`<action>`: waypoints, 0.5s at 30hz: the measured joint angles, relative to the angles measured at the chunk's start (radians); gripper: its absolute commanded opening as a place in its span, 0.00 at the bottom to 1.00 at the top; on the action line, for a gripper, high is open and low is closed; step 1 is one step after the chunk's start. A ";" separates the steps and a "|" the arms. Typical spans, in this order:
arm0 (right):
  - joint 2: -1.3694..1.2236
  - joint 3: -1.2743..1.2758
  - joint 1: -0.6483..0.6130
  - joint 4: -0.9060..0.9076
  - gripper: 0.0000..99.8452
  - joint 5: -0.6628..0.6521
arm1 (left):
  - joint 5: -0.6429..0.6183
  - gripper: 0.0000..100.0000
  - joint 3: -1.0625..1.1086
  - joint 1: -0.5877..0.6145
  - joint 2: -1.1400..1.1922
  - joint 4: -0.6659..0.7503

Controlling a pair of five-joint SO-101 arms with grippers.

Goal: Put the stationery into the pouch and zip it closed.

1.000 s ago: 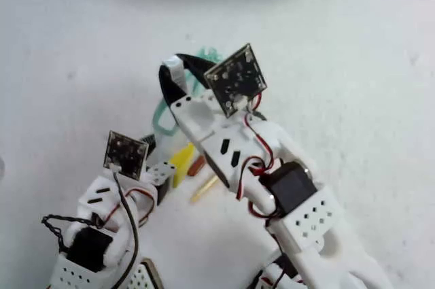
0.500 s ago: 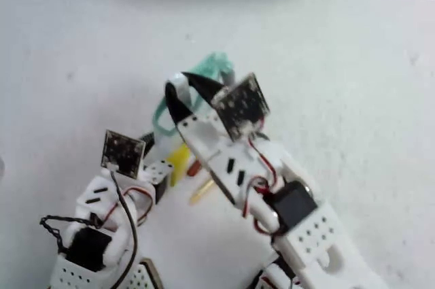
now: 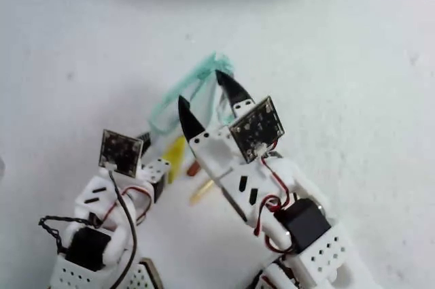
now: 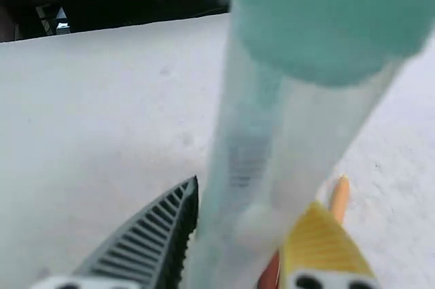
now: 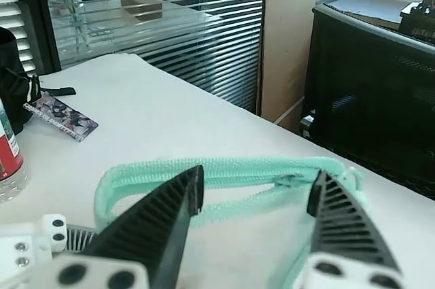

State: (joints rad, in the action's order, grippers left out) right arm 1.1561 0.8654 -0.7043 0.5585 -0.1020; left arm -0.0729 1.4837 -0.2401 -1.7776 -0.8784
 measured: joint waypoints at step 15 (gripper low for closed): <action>-0.061 -0.181 0.195 0.215 0.22 0.000 | -0.051 0.25 0.000 0.011 0.000 -0.025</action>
State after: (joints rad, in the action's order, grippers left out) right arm 1.0948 0.6843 -0.5094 0.7733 -0.1020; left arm -0.1235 1.4837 -0.2294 -1.7776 -0.9030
